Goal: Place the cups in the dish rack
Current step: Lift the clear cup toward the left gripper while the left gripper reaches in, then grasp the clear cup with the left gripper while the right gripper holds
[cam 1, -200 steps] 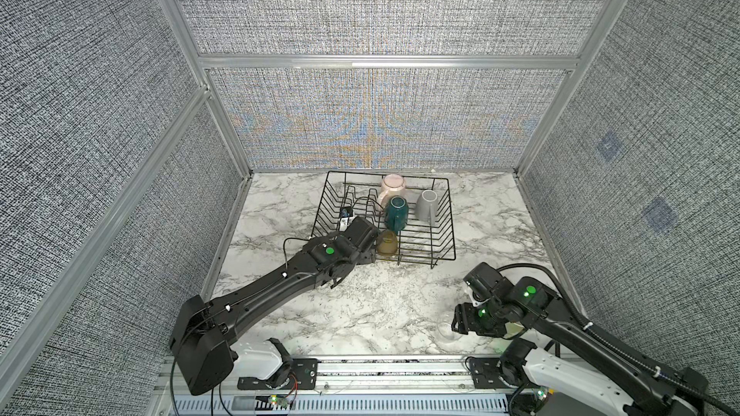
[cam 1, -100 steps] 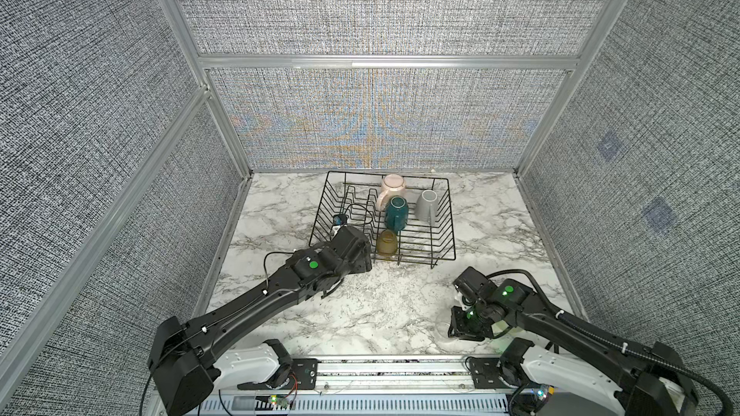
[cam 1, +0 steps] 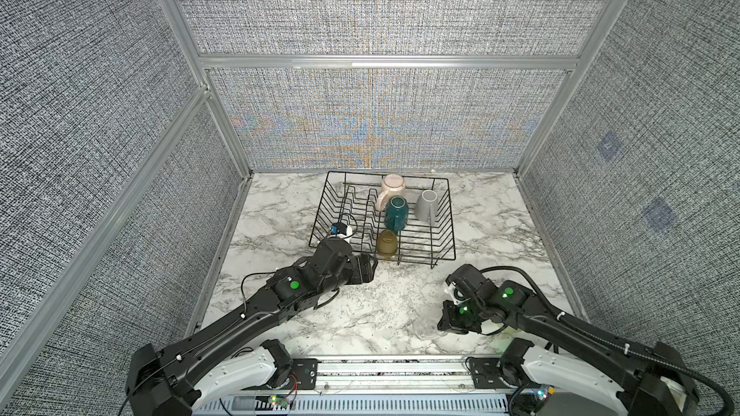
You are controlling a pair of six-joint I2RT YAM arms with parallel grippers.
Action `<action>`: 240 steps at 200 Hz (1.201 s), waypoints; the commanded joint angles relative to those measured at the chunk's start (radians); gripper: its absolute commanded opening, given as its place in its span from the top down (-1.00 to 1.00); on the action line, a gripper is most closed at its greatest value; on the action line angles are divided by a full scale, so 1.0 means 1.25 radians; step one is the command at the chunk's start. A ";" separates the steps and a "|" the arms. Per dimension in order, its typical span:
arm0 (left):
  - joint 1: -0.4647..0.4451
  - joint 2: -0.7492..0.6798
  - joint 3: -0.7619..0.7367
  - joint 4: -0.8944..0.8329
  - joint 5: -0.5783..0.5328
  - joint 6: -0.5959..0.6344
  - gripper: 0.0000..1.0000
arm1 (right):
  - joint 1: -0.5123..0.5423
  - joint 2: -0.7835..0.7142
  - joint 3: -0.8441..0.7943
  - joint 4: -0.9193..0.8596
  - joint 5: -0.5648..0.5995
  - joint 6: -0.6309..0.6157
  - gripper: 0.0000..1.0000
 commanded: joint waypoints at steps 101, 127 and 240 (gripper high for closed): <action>-0.001 -0.041 -0.099 0.502 0.386 -0.068 -0.99 | -0.056 -0.161 0.008 0.618 -0.322 0.274 1.00; -0.001 -0.024 -0.115 0.579 0.412 -0.087 -0.99 | -0.068 -0.144 0.037 0.667 -0.354 0.334 1.00; -0.017 0.055 -0.090 0.720 0.525 -0.148 -0.98 | -0.152 -0.100 -0.004 0.876 -0.405 0.514 1.00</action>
